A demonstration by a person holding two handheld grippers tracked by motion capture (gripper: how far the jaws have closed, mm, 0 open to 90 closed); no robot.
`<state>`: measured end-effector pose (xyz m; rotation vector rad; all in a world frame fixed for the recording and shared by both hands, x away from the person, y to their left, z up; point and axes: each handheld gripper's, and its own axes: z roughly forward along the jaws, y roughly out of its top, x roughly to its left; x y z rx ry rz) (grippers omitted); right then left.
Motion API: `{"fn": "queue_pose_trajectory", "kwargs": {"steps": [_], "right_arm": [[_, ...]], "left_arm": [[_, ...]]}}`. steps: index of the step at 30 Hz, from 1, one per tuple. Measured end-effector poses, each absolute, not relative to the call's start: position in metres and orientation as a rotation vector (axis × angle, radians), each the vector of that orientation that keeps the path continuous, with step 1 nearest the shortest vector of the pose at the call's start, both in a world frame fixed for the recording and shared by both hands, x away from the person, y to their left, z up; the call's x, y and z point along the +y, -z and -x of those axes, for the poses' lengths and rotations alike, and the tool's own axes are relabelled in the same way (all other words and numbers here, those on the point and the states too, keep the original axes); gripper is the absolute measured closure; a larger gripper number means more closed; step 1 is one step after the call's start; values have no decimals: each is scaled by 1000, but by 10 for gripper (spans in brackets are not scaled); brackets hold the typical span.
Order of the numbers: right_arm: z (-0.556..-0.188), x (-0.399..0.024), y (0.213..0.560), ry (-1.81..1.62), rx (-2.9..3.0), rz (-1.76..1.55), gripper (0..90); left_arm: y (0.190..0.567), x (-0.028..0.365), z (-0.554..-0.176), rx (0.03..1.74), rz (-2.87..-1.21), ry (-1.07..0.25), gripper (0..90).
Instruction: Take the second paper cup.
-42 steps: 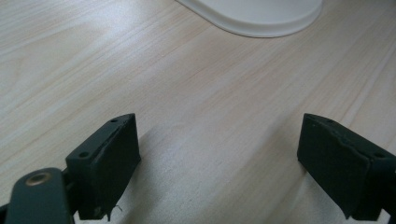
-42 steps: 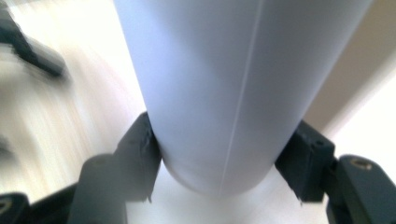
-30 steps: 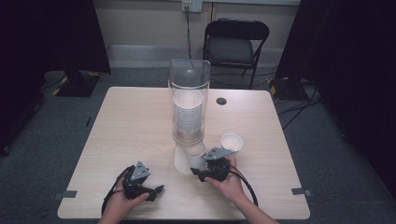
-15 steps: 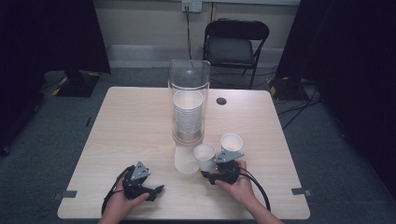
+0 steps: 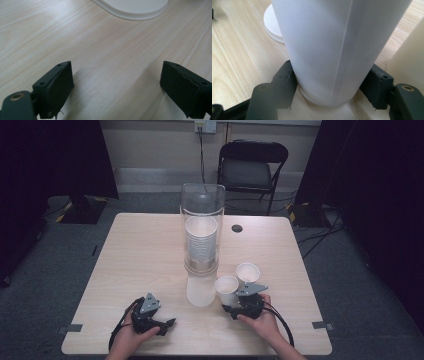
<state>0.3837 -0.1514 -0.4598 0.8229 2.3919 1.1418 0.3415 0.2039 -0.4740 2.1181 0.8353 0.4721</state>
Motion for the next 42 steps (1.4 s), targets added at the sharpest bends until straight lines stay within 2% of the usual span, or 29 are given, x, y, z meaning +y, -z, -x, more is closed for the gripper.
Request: {"fn": "queue_pose_trajectory", "kwargs": {"steps": [6, 14, 24, 42], "right_arm": [[-382, -154, 462, -1130, 2399, -802, 341], [-380, -156, 462, -1108, 2394, -800, 268], [-376, -162, 462, -1104, 2375, -789, 235], [-365, -202, 451, -1129, 2362, -841, 181]], "left_arm": [[474, 204, -342, 836, -2118, -472, 110], [474, 204, -342, 836, -2118, -472, 110], [474, 204, -342, 836, -2118, -472, 110], [474, 204, -342, 834, -2117, -472, 110]]}}
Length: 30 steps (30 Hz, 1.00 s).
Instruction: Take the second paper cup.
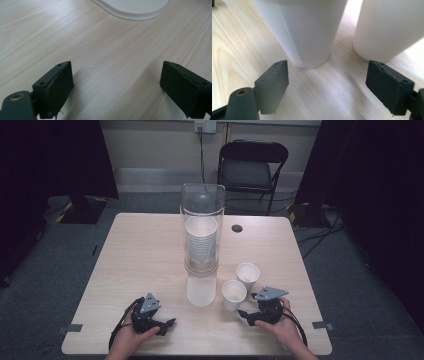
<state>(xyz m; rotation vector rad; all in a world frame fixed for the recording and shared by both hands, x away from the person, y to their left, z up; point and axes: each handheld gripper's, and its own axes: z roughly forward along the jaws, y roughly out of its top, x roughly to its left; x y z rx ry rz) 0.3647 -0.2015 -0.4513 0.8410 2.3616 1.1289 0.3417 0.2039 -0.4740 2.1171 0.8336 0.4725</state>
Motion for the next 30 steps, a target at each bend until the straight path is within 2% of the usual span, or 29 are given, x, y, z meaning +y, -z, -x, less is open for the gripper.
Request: {"fn": "queue_pose_trajectory", "kwargs": {"steps": [30], "right_arm": [[-351, -282, 452, -1127, 2372, -932, 177]], "left_arm": [[474, 204, -342, 834, -2118, -472, 110]]}}
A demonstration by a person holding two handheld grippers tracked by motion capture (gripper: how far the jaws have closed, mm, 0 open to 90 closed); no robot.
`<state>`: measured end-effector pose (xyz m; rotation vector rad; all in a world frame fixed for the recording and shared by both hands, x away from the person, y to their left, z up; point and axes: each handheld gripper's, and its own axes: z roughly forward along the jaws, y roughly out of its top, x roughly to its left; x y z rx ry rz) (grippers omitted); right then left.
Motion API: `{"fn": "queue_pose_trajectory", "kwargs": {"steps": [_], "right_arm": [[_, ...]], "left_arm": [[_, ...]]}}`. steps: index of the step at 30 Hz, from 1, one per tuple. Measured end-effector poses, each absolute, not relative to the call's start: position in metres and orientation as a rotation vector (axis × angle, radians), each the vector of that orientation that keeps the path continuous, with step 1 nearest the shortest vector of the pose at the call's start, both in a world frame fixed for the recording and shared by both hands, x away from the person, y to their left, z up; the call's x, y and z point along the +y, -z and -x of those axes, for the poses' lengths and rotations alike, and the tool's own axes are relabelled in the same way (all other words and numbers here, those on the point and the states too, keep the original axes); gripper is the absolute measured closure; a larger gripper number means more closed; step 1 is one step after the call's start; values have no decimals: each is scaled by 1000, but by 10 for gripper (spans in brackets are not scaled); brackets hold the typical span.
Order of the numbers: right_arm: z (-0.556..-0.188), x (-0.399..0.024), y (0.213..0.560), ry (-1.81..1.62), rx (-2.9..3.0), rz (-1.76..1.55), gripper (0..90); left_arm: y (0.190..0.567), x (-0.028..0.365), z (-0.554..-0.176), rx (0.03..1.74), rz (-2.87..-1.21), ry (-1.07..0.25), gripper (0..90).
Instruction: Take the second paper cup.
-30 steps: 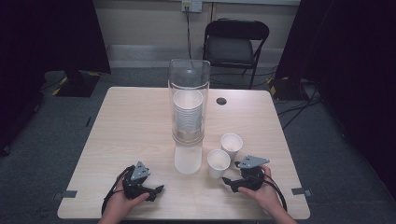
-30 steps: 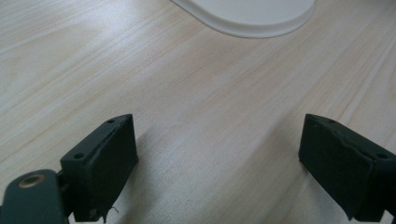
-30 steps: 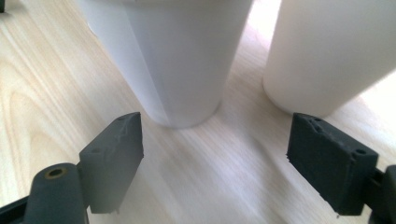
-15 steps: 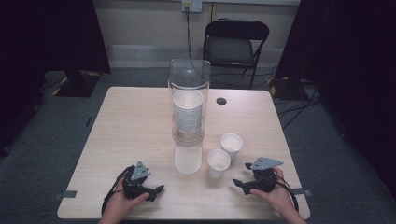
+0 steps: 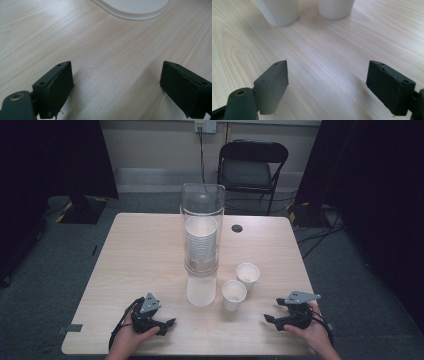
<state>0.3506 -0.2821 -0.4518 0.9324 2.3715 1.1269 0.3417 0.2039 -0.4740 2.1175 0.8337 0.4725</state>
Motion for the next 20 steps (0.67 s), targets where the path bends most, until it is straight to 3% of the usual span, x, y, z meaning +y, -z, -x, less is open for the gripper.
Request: {"fn": "queue_pose_trajectory", "kwargs": {"steps": [20], "right_arm": [[-339, -325, 463, -1060, 2327, -950, 144]], "left_arm": [[474, 204, -342, 834, -2118, -472, 110]]}}
